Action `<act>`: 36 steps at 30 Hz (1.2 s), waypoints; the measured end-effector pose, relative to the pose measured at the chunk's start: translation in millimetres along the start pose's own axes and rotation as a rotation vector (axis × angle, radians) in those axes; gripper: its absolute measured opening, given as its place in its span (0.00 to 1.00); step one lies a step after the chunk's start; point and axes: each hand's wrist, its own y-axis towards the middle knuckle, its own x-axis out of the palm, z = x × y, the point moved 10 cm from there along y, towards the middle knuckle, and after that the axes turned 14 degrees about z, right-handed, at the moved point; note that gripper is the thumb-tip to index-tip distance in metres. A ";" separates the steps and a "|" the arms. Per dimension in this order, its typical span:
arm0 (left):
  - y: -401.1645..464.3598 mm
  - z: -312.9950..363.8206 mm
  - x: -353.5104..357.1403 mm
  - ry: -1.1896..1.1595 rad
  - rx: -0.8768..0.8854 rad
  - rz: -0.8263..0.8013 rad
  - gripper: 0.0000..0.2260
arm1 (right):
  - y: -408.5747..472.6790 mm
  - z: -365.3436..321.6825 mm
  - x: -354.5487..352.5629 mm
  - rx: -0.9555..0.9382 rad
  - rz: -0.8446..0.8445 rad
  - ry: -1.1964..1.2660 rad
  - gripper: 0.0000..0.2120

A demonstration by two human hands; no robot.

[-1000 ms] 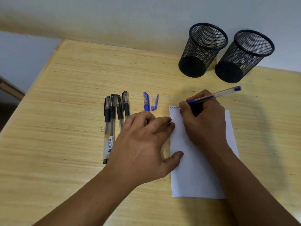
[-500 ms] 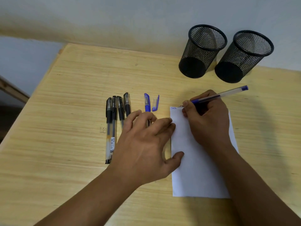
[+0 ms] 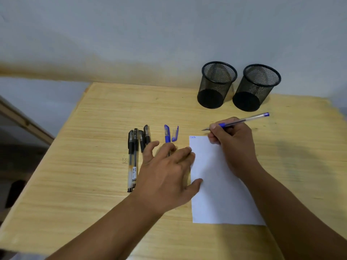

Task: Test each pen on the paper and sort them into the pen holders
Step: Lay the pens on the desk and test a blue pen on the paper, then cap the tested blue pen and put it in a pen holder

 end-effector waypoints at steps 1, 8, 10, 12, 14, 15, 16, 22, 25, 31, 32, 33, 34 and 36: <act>-0.5 1.1 -1.0 0.006 0.002 -0.002 0.24 | -1.0 -3.2 -2.6 -0.004 0.000 -0.012 0.04; 0.5 4.6 -7.0 0.006 -0.004 0.049 0.22 | -12.6 -8.8 -31.0 -0.004 0.029 -0.023 0.03; 2.7 3.9 -9.6 -0.015 -0.020 0.076 0.22 | -18.6 -6.5 -40.5 0.001 0.033 -0.007 0.02; 7.2 0.9 -14.4 -0.045 -0.051 0.119 0.22 | -24.8 -4.1 -51.3 0.012 0.035 0.012 0.02; 16.4 -5.8 -20.8 -0.060 -0.087 0.174 0.21 | -30.9 -1.4 -62.0 0.035 0.031 0.060 0.02; 23.2 -11.0 -22.2 -0.062 -0.109 0.191 0.20 | -34.0 0.1 -67.3 0.053 0.028 0.098 0.03; 30.7 -16.5 -22.9 -0.065 -0.129 0.199 0.19 | -36.8 1.1 -72.6 0.065 0.027 0.126 0.03; 67.5 -43.7 -17.1 0.011 -0.269 0.114 0.15 | -48.5 6.4 -104.4 0.093 0.064 0.197 0.02; 71.7 -48.3 -12.4 0.075 -0.305 0.045 0.15 | -52.1 9.8 -115.7 0.101 0.081 0.199 0.04; 70.6 -51.2 -11.4 0.118 -0.324 0.039 0.08 | -53.9 8.1 -126.3 0.073 0.094 0.167 0.05; 70.0 -53.4 -10.4 0.109 -0.340 0.037 0.08 | -54.0 8.5 -126.3 0.078 0.092 0.175 0.05; 69.4 -55.4 -9.6 0.098 -0.354 0.038 0.08 | -54.1 9.0 -126.1 0.082 0.088 0.184 0.05; 69.1 -57.5 -8.3 0.088 -0.364 0.041 0.09 | -54.3 9.4 -125.3 0.086 0.084 0.192 0.05; 68.2 -60.6 -7.3 0.077 -0.380 0.049 0.10 | -54.8 9.8 -123.4 0.092 0.075 0.210 0.05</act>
